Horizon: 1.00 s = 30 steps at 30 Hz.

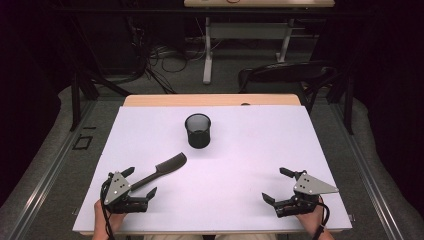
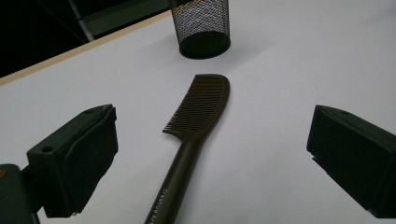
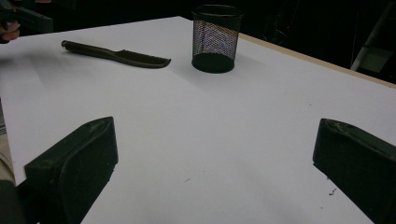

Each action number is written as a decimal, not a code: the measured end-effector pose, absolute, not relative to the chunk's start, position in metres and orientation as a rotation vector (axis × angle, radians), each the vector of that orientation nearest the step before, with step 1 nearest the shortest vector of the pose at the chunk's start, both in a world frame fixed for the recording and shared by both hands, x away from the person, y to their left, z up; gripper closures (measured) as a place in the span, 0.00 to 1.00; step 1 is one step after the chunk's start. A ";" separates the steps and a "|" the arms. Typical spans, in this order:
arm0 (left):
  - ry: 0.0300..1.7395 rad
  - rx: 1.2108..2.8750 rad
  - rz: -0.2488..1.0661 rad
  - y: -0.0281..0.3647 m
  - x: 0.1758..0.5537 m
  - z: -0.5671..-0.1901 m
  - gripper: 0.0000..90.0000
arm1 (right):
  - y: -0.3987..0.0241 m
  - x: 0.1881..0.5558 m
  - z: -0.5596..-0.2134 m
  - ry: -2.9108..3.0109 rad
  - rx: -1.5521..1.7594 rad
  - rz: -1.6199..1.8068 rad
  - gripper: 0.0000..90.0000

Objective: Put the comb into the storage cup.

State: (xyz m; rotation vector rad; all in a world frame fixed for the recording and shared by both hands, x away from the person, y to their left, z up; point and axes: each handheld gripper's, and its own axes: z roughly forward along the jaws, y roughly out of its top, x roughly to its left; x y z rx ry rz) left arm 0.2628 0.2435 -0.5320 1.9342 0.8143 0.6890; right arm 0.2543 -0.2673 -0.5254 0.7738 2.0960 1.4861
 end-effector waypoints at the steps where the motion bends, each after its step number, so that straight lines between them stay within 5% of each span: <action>1: 0.814 1.934 0.689 0.244 0.263 -0.532 0.02 | -0.267 0.254 -0.525 2.096 0.774 1.486 0.00; 30: 0.842 2.019 0.565 0.230 0.294 -0.519 0.00 | -0.267 0.255 -0.526 2.112 0.765 1.480 0.00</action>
